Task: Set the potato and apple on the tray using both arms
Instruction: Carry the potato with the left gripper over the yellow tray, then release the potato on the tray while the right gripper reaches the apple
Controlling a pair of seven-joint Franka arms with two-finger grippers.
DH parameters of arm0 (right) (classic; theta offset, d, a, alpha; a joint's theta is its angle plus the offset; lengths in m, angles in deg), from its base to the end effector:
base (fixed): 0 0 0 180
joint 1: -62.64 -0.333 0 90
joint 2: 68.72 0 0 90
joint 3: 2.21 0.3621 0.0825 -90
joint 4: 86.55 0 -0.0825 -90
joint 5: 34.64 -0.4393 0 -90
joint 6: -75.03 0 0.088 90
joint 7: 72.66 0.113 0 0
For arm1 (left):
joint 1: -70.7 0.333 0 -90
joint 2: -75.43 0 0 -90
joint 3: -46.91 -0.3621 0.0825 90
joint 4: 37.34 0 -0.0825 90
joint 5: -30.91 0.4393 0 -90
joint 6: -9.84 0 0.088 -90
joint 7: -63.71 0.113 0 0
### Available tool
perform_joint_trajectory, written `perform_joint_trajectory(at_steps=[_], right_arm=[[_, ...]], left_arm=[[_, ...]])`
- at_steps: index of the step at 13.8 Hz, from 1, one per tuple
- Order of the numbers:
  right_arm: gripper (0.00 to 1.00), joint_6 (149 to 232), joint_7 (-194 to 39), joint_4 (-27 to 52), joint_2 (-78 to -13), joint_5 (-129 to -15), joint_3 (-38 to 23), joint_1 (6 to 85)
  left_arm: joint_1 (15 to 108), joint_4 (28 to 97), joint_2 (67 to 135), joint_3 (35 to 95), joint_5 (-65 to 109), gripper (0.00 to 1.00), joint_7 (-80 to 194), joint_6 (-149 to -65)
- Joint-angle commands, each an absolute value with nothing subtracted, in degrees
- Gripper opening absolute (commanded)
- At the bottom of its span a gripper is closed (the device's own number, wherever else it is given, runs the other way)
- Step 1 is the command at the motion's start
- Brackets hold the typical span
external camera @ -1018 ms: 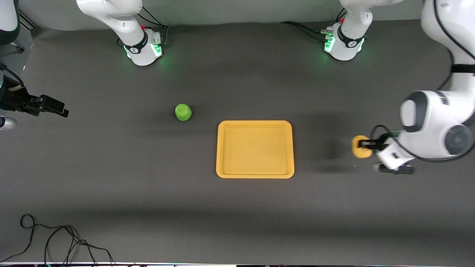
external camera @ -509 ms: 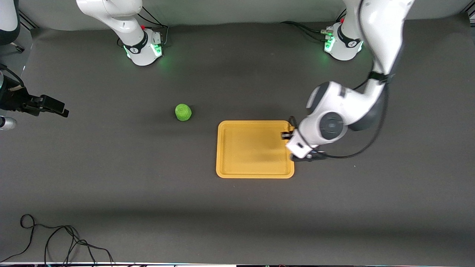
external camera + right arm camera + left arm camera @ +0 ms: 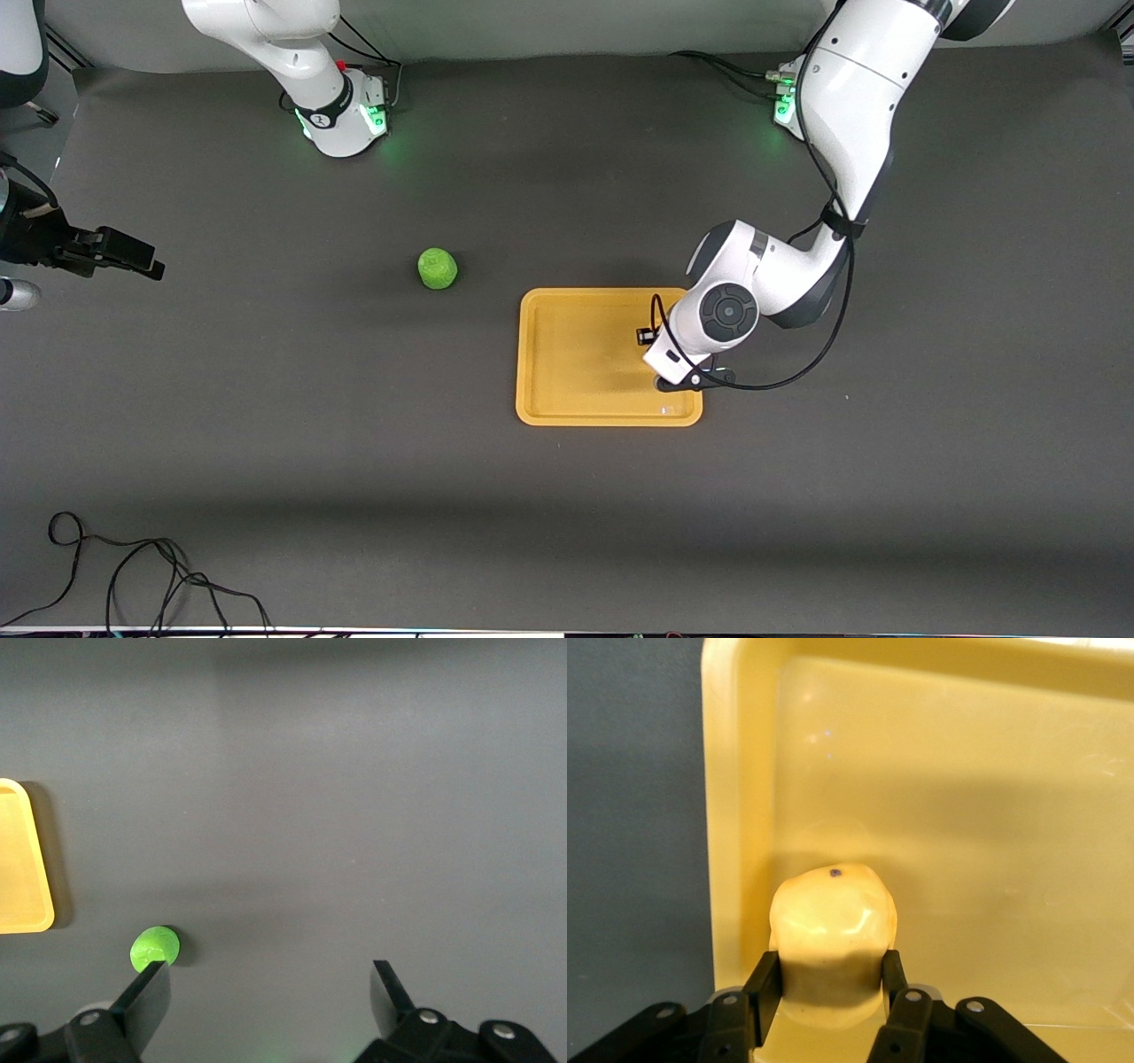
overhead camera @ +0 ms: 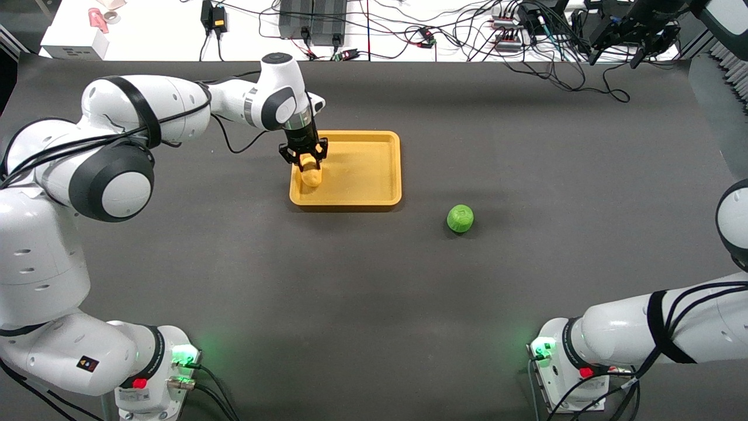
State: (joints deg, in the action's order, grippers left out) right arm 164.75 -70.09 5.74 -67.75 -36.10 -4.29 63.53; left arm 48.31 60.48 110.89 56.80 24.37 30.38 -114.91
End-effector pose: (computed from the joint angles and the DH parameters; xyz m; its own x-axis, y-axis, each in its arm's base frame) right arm 0.6121 -0.0287 0.6329 0.9934 -0.0963 -0.0628 -0.0979 -0.9950 -0.0220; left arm 0.6166 -0.3815 0.2205 0.9688 0.1036 -0.2252 0.1221 -0.9901 0.0698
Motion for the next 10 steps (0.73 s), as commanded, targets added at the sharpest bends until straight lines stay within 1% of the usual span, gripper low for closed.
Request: perform_joint_trajectory(at_steps=[1, 3, 4, 5, 6, 7, 8, 9, 10], right_arm=[[1.00, 164.41, -71.08, 6.08, -68.20, -35.69, -4.59, 62.91], [1.00, 164.68, -70.47, 6.17, -68.28, -35.69, -4.50, 62.73], [1.00, 164.94, -70.29, 6.26, -68.28, -35.69, -4.33, 62.47], [1.00, 165.11, -68.81, 6.35, -68.37, -35.78, -4.06, 61.60], [1.00, 165.12, -66.09, 6.35, -68.55, -35.78, -4.06, 58.89], [1.00, 164.94, -61.98, 6.69, -68.98, -35.78, -4.15, 55.73], [1.00, 164.94, -57.67, 7.48, -69.51, -35.78, -4.06, 52.31], [1.00, 165.29, -53.97, 8.62, -70.21, -35.96, -4.15, 48.53], [1.00, 166.34, -50.02, 10.46, -71.09, -35.96, -4.15, 45.10]], left_arm=[[47.41, 59.78, 111.28, 55.79, 25.46, 0.07, 28.73, -114.79], [47.59, 59.78, 111.46, 55.79, 27.47, 0.10, 28.73, -114.79], [47.67, 59.78, 111.55, 55.79, 28.35, 0.17, 28.73, -114.70], [47.68, 59.78, 111.81, 55.79, 28.45, 0.35, 28.82, -114.70], [47.68, 59.78, 112.16, 55.79, 28.54, 0.67, 28.82, -114.70], [47.59, 59.69, 112.34, 55.79, 29.50, 0.83, 28.82, -114.70], [47.59, 59.69, 112.17, 55.79, 30.38, 0.95, 28.82, -114.52], [47.50, 59.52, 112.08, 55.79, 30.38, 0.99, 28.82, -114.26], [47.41, 59.43, 111.73, 55.87, 30.38, 0.99, 28.65, -114.00]])
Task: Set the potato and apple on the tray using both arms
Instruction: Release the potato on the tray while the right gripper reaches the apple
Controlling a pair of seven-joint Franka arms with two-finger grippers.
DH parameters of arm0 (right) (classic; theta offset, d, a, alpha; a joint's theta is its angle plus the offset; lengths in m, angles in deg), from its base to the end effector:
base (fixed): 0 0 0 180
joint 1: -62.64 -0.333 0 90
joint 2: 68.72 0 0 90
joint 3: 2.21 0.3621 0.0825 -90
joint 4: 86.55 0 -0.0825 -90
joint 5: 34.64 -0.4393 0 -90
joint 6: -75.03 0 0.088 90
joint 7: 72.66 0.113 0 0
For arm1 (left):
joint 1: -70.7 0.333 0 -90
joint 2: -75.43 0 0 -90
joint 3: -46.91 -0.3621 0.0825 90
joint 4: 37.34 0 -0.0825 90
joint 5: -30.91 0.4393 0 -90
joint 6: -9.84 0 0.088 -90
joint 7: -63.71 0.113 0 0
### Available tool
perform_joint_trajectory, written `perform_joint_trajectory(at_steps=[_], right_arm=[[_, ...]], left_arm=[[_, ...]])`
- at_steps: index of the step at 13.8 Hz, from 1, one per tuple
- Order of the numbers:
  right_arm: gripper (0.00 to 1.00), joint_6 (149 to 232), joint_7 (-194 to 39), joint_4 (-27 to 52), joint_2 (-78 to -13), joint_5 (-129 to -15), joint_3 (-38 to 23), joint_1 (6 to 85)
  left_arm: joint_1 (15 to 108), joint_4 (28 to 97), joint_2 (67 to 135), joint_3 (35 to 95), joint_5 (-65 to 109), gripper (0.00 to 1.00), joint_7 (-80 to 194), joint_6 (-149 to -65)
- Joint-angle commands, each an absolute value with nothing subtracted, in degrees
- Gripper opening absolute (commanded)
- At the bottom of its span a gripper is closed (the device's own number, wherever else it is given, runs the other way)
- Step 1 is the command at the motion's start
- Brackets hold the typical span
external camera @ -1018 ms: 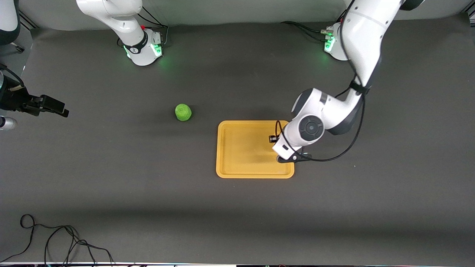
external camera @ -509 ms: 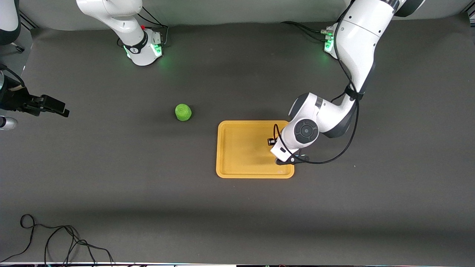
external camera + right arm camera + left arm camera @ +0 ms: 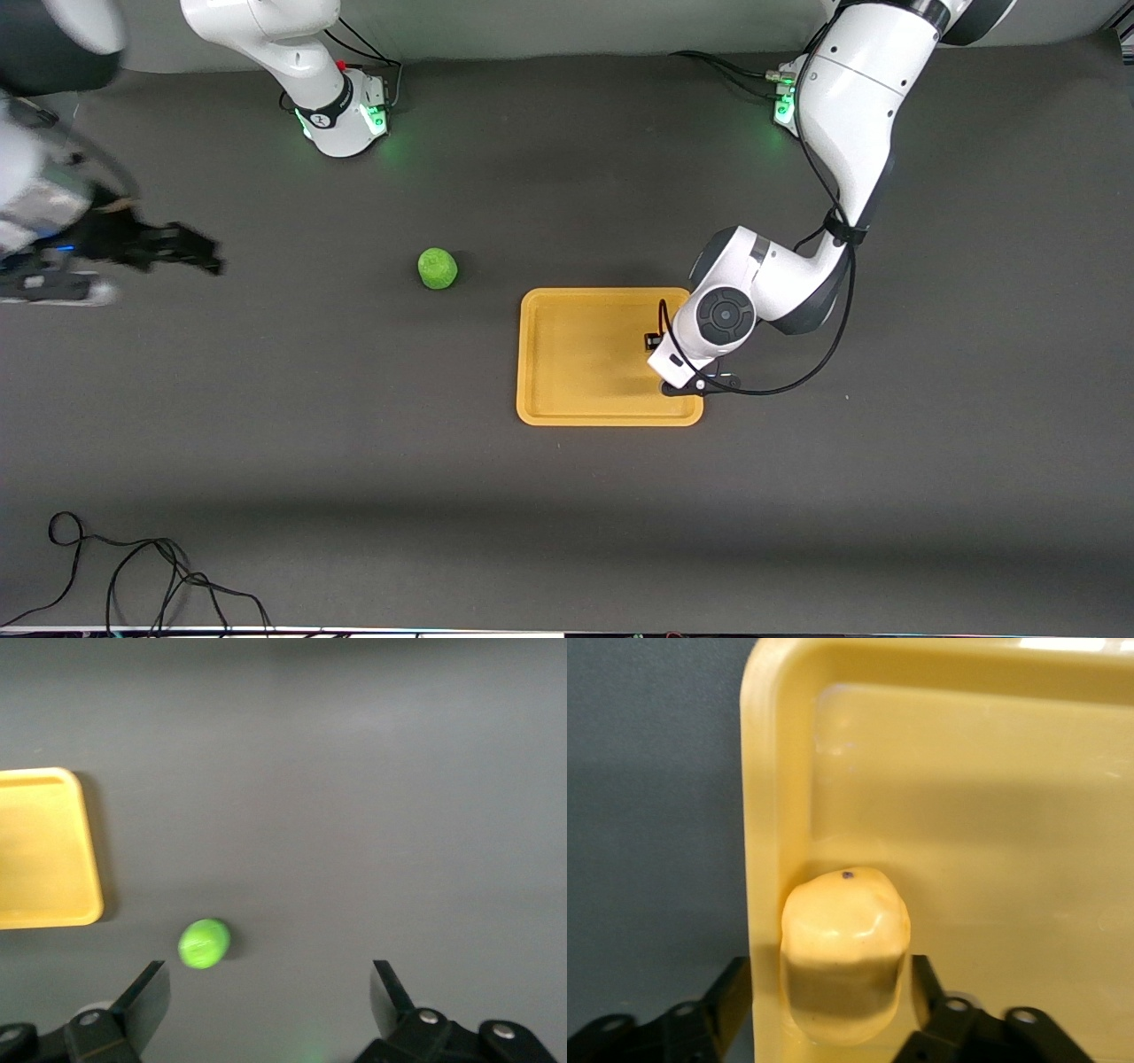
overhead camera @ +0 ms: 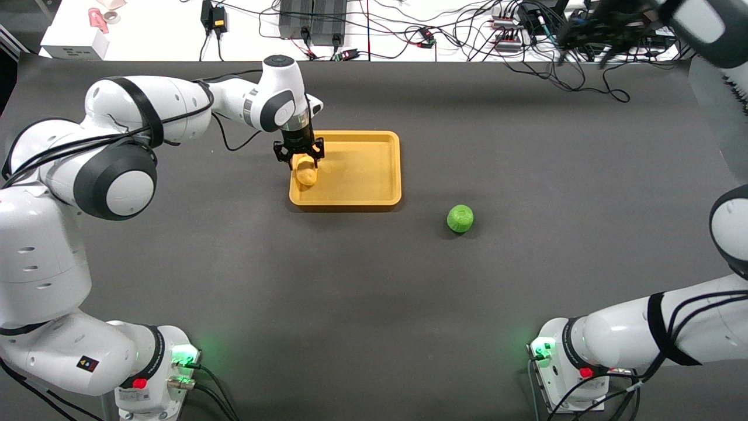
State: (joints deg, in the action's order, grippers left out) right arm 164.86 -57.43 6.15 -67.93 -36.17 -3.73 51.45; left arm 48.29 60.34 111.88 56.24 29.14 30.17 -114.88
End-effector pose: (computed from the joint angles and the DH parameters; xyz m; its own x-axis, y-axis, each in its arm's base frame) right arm 0.6024 0.1058 0.6312 0.9929 -0.0971 -0.0685 -0.0980 -0.9952 -0.0086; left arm 0.6202 -0.3727 0.2080 0.9776 0.0722 -0.1975 0.0759 -0.9971 0.0112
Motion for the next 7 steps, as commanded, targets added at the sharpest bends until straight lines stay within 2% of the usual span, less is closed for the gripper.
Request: perform_joint_trajectory(at_steps=[1, 4, 7], right_arm=[[1.00, 168.09, -46.50, 12.91, -72.31, -35.96, -4.15, 41.67], [1.00, 173.97, -39.88, 23.27, -77.75, -35.96, -4.15, 33.49], [1.00, 179.34, -39.35, 36.45, -86.27, -36.13, -4.06, 32.23]], left_arm=[[47.50, 59.34, 110.86, 55.96, 30.30, 0.99, 28.47, -113.39], [49.51, 59.08, 101.92, 55.79, 30.12, 0.99, 27.94, -105.77], [53.20, 59.17, 90.67, 55.44, 31.17, 0.99, 28.82, -96.71]])
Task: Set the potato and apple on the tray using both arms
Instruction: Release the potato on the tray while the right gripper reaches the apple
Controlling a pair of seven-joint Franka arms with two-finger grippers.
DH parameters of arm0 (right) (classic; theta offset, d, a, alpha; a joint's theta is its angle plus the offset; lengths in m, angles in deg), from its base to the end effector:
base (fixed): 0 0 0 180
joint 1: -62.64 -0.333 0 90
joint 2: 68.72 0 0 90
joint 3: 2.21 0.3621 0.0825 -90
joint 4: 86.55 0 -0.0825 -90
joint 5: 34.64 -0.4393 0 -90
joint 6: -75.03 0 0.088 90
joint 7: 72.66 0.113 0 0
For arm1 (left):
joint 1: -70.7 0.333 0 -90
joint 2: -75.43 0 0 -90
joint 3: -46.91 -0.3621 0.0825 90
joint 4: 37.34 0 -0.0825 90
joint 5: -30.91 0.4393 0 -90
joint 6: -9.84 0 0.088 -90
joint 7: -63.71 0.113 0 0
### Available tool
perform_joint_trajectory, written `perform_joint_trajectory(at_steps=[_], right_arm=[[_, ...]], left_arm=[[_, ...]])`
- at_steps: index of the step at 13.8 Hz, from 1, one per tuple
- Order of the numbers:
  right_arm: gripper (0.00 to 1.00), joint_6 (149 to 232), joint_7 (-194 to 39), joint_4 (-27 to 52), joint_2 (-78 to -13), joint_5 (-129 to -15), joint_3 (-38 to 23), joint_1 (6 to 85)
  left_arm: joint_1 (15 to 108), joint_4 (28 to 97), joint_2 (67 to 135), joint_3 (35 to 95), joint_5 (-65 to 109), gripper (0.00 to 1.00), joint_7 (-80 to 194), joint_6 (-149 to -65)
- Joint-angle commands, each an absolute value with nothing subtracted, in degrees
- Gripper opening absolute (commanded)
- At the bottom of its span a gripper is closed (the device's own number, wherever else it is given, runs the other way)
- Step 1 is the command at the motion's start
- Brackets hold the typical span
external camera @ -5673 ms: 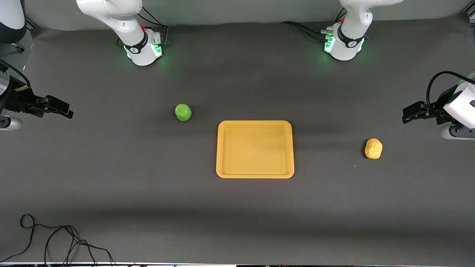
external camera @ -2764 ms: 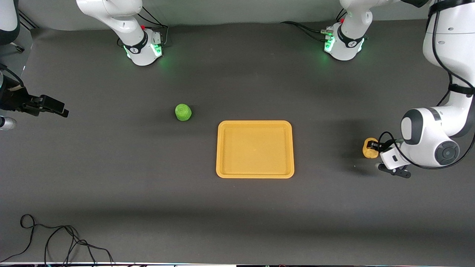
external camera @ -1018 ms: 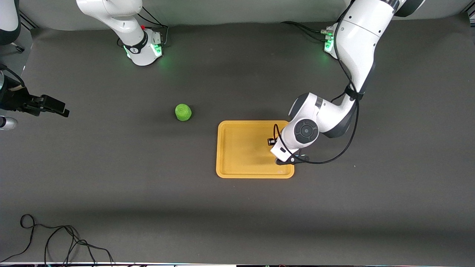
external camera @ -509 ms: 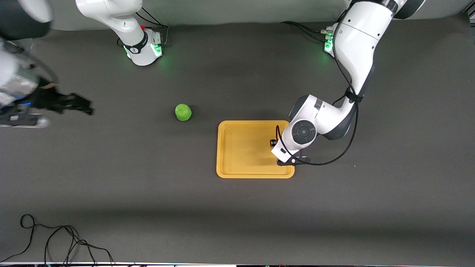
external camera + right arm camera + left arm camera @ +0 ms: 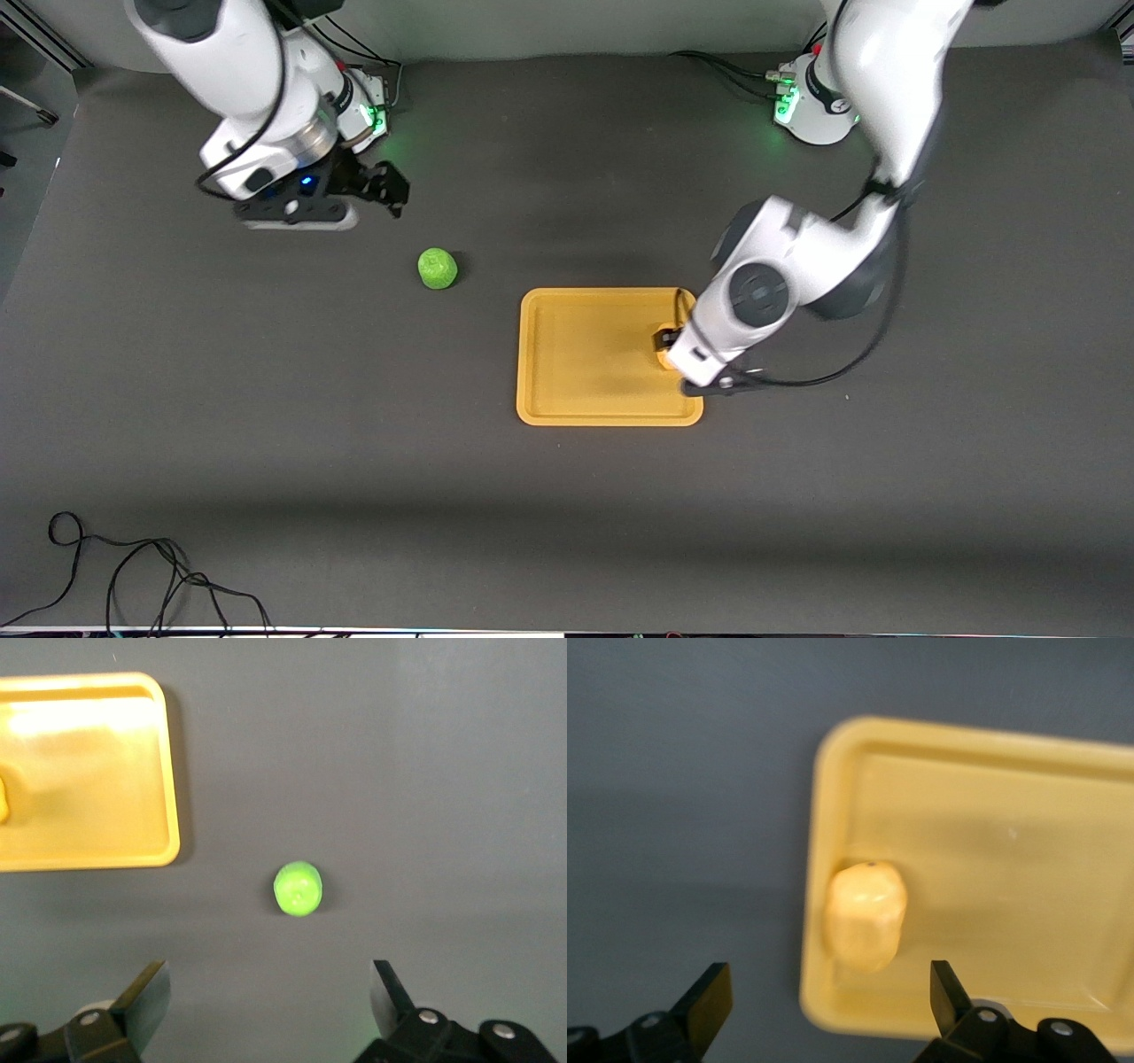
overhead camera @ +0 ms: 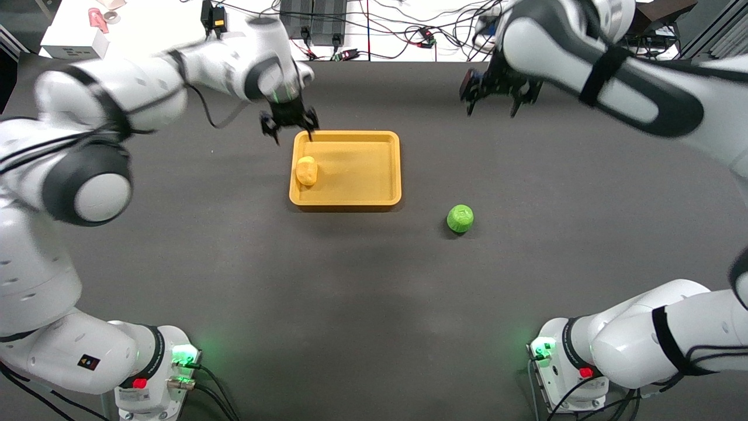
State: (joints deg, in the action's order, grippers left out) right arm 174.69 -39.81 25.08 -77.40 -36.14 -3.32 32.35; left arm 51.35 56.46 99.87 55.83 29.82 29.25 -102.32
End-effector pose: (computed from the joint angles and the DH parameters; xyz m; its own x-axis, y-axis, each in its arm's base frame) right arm 0.4835 0.2723 0.5675 0.9956 -0.0689 -0.0637 -0.0686 -0.9976 0.0073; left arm 0.6450 -0.3340 0.3750 0.9837 0.1246 -0.1296 0.1268 -0.9919 0.0092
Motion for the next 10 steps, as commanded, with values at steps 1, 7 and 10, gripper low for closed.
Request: perform_joint_trajectory(at_steps=[1, 7, 10], right_arm=[[1.00, 180.66, -39.35, 39.97, -88.30, -36.39, -4.06, 32.06], [1.00, 202.94, -39.26, 54.66, -82.46, -36.40, -4.15, 28.90], [1.00, 216.75, -39.00, 56.88, -71.40, -36.40, -4.15, 28.81]], left_arm=[[54.08, 59.17, 86.81, 55.35, 33.35, 0.99, 29.43, -91.98], [64.70, 64.16, 72.72, 55.35, 35.05, 0.99, 47.06, -90.69], [70.42, 65.23, 71.91, 55.26, 34.43, 0.99, 57.87, -92.02]])
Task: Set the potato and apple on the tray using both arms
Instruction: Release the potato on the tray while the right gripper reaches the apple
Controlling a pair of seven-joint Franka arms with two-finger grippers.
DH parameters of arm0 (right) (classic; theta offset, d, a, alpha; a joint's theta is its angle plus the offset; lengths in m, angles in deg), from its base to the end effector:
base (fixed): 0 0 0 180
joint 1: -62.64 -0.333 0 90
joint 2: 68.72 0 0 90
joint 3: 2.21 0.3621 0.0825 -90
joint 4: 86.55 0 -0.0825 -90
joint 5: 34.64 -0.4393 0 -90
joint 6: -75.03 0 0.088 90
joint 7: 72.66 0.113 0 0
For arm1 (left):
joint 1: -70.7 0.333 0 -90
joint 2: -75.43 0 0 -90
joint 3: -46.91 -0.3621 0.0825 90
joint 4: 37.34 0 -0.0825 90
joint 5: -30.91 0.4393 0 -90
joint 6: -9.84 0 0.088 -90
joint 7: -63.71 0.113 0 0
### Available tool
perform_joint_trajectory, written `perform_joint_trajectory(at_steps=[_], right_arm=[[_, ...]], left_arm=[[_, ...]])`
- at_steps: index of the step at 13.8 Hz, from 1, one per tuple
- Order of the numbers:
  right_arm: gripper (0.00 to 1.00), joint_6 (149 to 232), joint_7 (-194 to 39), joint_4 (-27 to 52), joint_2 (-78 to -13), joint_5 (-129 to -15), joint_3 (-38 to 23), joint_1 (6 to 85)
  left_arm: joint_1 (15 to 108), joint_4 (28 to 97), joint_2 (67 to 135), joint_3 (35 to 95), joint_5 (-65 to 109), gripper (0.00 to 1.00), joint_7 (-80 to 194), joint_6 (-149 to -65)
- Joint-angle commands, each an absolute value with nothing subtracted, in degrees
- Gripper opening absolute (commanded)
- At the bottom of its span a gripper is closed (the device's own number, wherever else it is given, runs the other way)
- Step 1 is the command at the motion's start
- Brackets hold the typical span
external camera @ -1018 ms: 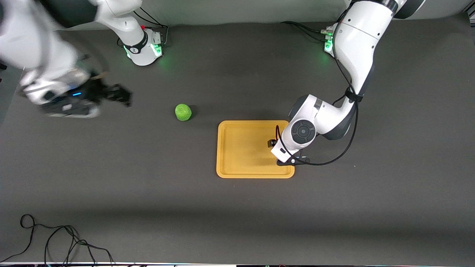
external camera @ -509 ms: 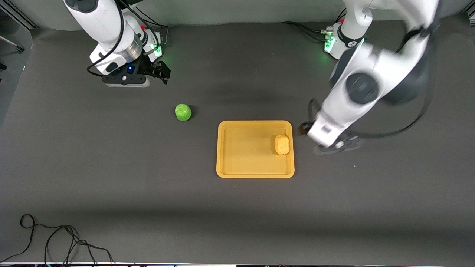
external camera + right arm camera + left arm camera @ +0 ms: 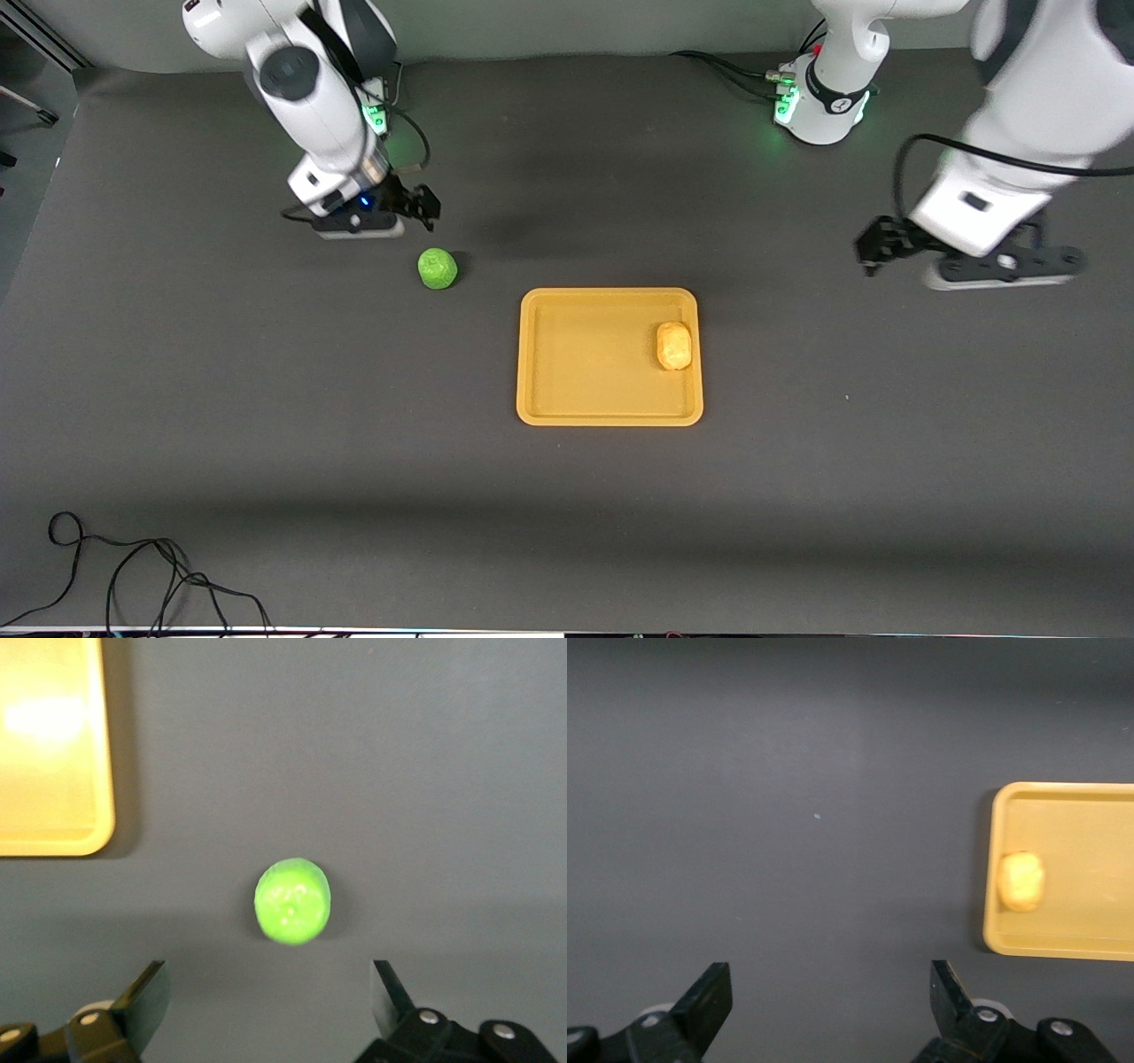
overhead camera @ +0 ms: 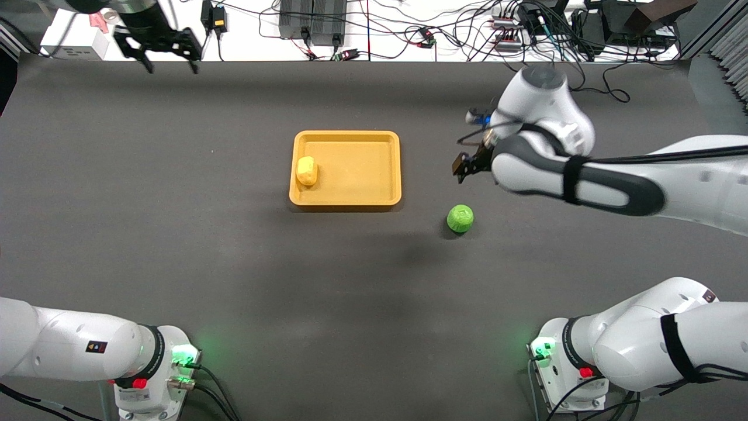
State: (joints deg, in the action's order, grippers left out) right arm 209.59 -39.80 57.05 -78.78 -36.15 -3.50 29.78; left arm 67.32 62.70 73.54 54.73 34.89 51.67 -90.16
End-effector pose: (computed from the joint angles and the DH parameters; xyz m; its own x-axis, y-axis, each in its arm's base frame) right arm 0.4114 0.2535 0.3497 0.9992 -0.0406 0.0022 -0.0405 -0.9988 -0.0288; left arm 0.5983 -0.1129 0.6070 0.9989 0.0022 0.0461 0.0052 -0.9979 -0.0650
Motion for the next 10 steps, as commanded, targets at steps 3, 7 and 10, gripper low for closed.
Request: perform_joint_trajectory(at_steps=[3, 7, 10], right_arm=[[1.00, 228.36, -38.73, 57.41, -61.37, -36.40, -4.15, 28.72], [1.00, 234.64, -38.82, 58.81, -55.10, -36.40, -4.15, 28.63], [1.00, 234.20, -38.56, 59.78, -55.10, -36.40, -4.24, 26.26]], left_arm=[[74.73, 67.42, 72.00, 55.26, 34.43, 0.99, 63.78, -92.55], [79.14, 68.13, 72.09, 55.26, 31.79, 0.99, 69.25, -93.43], [79.76, 68.65, 72.09, 55.26, 31.70, 0.99, 70.38, -92.99]])
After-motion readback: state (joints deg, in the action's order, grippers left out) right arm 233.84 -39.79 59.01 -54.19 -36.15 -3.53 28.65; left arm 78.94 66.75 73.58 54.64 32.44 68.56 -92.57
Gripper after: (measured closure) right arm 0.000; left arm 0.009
